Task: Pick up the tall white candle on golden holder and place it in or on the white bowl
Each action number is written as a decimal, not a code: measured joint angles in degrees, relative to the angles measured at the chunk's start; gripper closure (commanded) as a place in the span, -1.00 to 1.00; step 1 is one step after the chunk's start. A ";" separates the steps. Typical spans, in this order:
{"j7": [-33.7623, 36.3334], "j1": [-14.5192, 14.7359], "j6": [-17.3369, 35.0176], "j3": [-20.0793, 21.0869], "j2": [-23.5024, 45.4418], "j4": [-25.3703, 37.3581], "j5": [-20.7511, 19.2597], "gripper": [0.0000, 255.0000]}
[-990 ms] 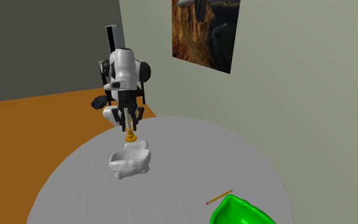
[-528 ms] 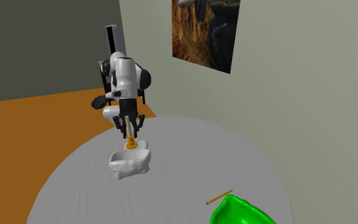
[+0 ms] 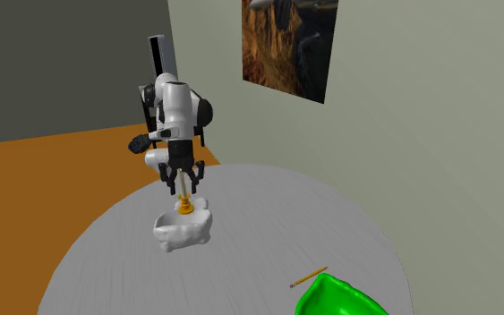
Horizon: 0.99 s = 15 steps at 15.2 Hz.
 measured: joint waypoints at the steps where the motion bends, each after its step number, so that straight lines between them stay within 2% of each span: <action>1: 0.00 0.00 0.00 0.00 0.00 0.00 0.00 -1.00; 5: 0.00 0.00 0.00 0.00 0.00 0.00 0.00 -1.00; 10: -0.53 0.31 -6.08 -0.51 -2.11 4.13 0.74 -1.00; 15: -0.66 0.40 -6.87 -0.65 -2.70 4.30 0.93 -1.00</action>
